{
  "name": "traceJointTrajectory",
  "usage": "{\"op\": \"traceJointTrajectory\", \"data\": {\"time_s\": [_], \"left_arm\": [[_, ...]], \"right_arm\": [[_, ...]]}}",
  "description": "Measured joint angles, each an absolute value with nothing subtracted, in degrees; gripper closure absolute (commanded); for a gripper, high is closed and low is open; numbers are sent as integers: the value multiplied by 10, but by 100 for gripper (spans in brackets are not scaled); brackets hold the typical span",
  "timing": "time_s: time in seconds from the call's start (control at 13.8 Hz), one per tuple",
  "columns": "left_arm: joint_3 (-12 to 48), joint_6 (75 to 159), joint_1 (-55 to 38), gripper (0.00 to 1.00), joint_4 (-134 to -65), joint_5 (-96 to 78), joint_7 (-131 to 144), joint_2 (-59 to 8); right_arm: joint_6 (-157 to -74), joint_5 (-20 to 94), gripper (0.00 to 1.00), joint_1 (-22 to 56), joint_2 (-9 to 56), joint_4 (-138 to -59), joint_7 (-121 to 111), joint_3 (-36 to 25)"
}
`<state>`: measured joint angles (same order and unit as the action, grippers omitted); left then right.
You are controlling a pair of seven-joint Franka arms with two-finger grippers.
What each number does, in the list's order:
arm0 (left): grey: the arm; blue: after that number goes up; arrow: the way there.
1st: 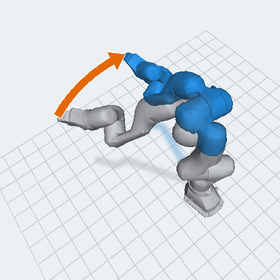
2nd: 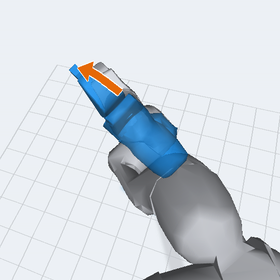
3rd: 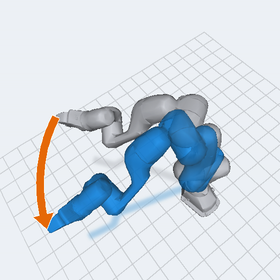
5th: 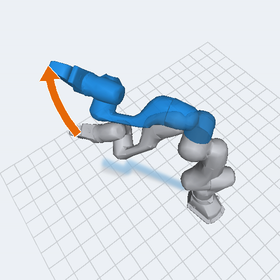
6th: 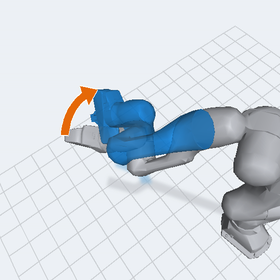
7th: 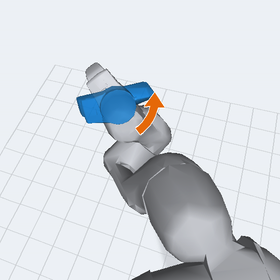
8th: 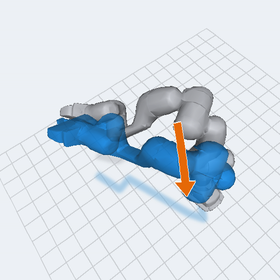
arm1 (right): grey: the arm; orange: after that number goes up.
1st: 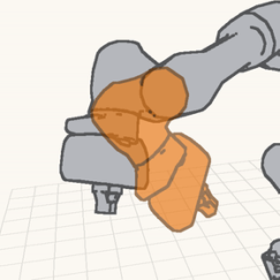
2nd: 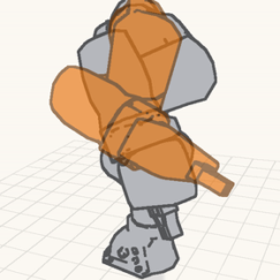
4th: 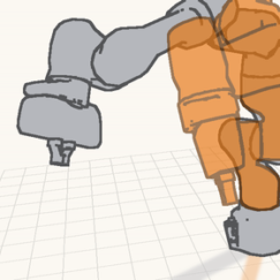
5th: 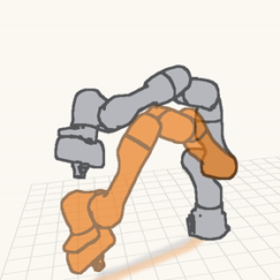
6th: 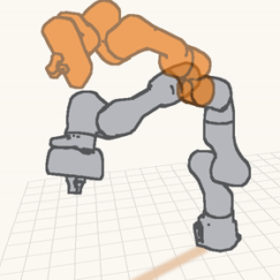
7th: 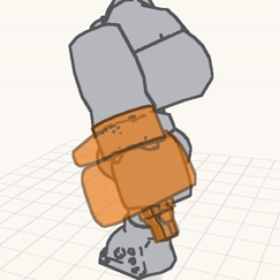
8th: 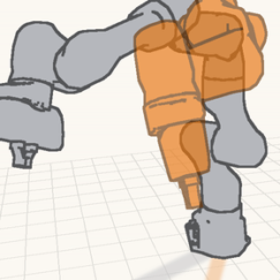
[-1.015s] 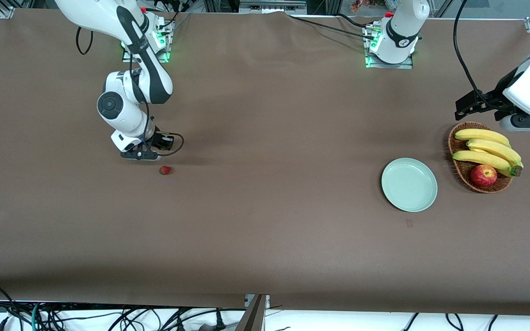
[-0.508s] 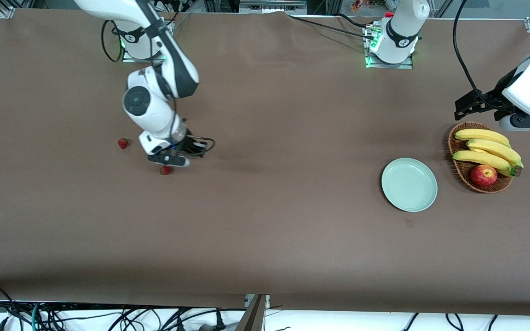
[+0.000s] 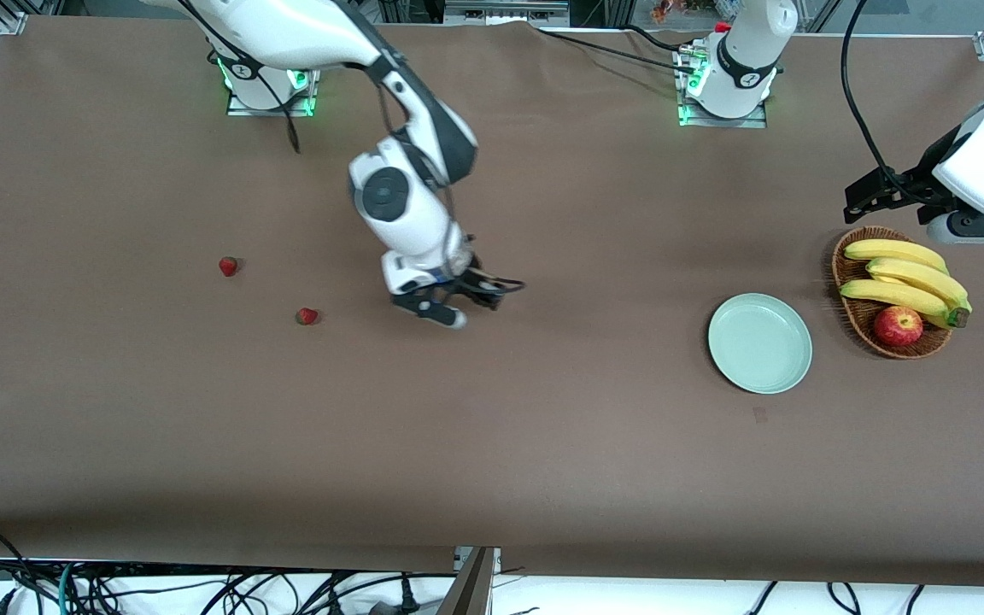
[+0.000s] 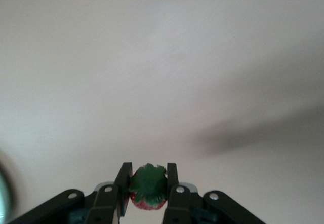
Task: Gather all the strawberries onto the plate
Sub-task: 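Lift the strawberry with the right gripper and carry it toward the plate, then release the strawberry on the table with the right gripper while the left gripper reaches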
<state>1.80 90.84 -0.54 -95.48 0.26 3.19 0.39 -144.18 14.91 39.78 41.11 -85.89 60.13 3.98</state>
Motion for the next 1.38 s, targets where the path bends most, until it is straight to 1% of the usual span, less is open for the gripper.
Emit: {"op": "traceJointTrajectory", "data": {"time_s": [0.15, 0.29, 0.36, 0.51, 0.87, 0.94, 1.02, 1.16, 1.23, 1.38], "left_arm": [[18, 908, -5, 0, -955, 3, 32, 4], [18, 907, -5, 0, -955, 3, 32, 4], [18, 906, -5, 0, -955, 3, 32, 4], [18, 905, -5, 0, -955, 3, 32, 4], [18, 904, -5, 0, -955, 3, 32, 4], [18, 904, -5, 0, -955, 3, 32, 4], [18, 903, -5, 0, -955, 3, 32, 4], [18, 899, -5, 0, -955, 3, 32, 4], [18, 898, -5, 0, -955, 3, 33, 4], [18, 896, -5, 0, -955, 3, 34, 3]], "right_arm": [[-1479, 149, 84, 432, 470, -784, 660, 40], [-1537, 149, 84, 460, 515, -748, 689, 40], [-1560, 149, 84, 471, 531, -742, 696, 39], [-1580, 148, 84, 487, 550, -738, 702, 34], [-1579, 97, 83, 488, 560, -737, 702, 18], [-1579, 92, 80, 488, 563, -739, 702, 17], [-1579, 89, 70, 489, 566, -740, 702, 17], [-1579, 87, 67, 489, 569, -742, 702, 17], [-1579, 86, 55, 490, 571, -743, 702, 15], [-1579, 82, 39, 492, 576, -743, 702, 10]]}}
